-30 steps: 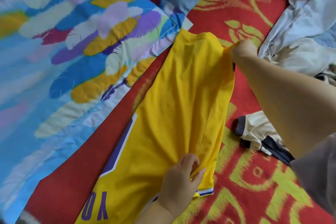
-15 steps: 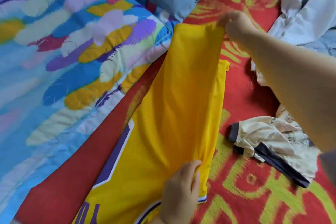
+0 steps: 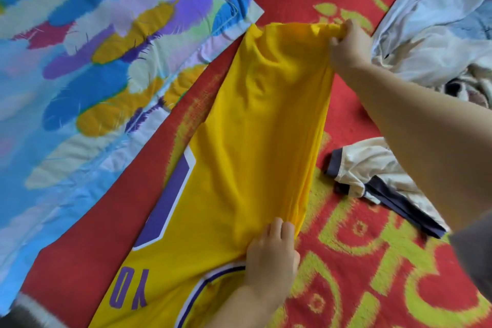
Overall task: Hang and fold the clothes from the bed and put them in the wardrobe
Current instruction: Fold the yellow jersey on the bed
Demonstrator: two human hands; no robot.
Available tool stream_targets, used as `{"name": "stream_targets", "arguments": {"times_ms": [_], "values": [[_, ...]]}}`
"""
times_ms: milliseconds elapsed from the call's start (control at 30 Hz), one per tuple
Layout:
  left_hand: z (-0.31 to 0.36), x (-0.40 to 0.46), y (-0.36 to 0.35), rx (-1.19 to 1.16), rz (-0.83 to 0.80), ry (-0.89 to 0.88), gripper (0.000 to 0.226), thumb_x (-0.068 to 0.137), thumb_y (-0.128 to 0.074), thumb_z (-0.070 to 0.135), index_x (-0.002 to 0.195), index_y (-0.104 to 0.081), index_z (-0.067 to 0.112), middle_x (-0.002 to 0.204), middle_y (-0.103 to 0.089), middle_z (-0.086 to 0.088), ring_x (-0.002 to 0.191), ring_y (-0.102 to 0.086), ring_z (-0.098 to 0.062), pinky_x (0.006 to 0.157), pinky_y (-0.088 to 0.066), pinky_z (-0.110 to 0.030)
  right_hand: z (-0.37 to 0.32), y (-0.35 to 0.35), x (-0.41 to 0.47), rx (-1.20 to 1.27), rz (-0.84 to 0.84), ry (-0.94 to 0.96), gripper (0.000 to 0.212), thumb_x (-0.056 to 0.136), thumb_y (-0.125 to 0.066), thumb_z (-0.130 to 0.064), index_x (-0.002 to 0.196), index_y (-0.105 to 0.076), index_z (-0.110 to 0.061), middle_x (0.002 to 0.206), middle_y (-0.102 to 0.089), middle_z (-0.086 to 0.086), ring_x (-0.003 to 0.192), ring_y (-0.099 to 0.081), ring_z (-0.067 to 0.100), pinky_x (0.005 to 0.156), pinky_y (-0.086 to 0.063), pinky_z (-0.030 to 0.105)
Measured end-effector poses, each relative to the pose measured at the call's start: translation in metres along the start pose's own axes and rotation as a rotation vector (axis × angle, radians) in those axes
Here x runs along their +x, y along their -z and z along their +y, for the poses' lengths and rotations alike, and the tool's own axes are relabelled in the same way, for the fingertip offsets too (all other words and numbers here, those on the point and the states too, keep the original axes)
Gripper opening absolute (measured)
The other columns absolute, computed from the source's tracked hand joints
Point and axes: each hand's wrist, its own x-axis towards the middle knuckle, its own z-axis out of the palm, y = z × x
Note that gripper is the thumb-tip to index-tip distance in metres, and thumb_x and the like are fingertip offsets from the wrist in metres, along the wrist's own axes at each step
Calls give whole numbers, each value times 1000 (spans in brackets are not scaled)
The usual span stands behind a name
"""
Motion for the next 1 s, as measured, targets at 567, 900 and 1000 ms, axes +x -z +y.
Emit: {"name": "stream_targets", "arguments": {"times_ms": [567, 900, 1000], "values": [[-145, -97, 82, -21, 103, 242, 54, 78, -51, -7, 132, -49, 1, 128, -50, -19, 118, -49, -37, 98, -40, -46, 47, -20, -342, -170, -466, 781, 71, 71, -56, 5, 139, -48, -10, 147, -42, 16, 139, -34, 35, 109, -28, 63], [-195, -167, 100, -633, -524, 783, 35, 83, -71, 14, 117, -64, 7, 118, -67, -11, 103, -65, -22, 89, -50, -31, 53, -66, -474, -475, -624, 954, 97, 60, -75, -20, 148, -35, -28, 152, -37, 10, 140, -33, 30, 103, -20, 71], [-189, -167, 132, -1036, -619, 829, 41, 75, -70, 20, 112, -65, 3, 108, -71, -11, 96, -69, -23, 76, -55, -29, 48, -61, -475, -408, -671, 890, 82, 62, -78, -32, 139, -49, -31, 148, -43, 13, 138, -36, 35, 101, -27, 72]]}}
